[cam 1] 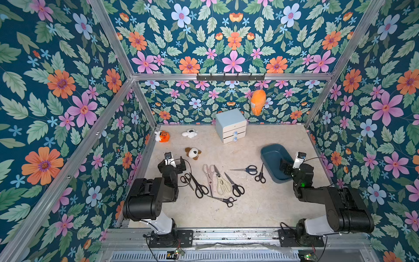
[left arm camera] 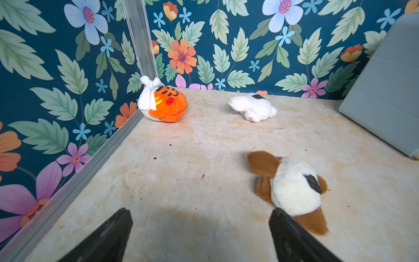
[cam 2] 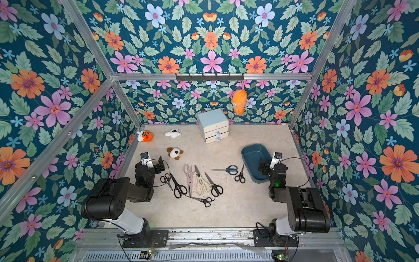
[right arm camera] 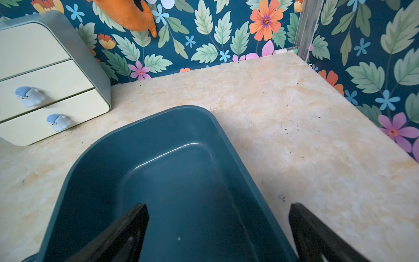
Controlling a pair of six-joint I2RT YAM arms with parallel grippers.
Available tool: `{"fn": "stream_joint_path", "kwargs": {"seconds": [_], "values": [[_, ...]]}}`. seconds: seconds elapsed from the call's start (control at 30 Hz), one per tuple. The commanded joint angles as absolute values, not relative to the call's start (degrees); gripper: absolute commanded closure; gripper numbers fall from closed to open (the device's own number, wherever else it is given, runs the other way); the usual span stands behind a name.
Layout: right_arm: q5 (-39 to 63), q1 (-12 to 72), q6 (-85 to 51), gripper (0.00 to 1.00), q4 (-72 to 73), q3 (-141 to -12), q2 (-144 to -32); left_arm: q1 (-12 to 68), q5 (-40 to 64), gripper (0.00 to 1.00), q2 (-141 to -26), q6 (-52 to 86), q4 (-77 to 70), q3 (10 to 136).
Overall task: Put the scissors into the storage box
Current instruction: Pick up the scissors from the center of the board.
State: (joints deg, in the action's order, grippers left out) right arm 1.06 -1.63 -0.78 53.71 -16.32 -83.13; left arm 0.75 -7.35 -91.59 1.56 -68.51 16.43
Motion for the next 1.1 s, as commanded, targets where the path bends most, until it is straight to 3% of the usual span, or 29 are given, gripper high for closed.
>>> {"fn": "stream_joint_path", "kwargs": {"seconds": [0.0, 0.83, 0.93, 1.07], "values": [[1.32, -1.64, -1.05, 0.01, 54.67, -16.46, -82.97, 0.71, -7.23, 0.01, -91.62, 1.65, -69.00, 16.57], [-0.07, -1.76, -1.23, 0.01, 55.79, -15.96, -82.78, 1.07, -8.26, 0.01, -91.32, 1.30, -69.73, 16.31], [-4.79, -1.76, -3.12, 0.01, 53.99, -15.00, -77.96, 1.94, -11.75, 0.01, -86.68, 1.66, -56.91, 20.85], [-11.50, -1.48, -7.66, 0.01, 31.76, -20.43, -65.16, 3.08, -16.17, 0.01, -79.93, 8.44, -38.77, 27.15]]}}
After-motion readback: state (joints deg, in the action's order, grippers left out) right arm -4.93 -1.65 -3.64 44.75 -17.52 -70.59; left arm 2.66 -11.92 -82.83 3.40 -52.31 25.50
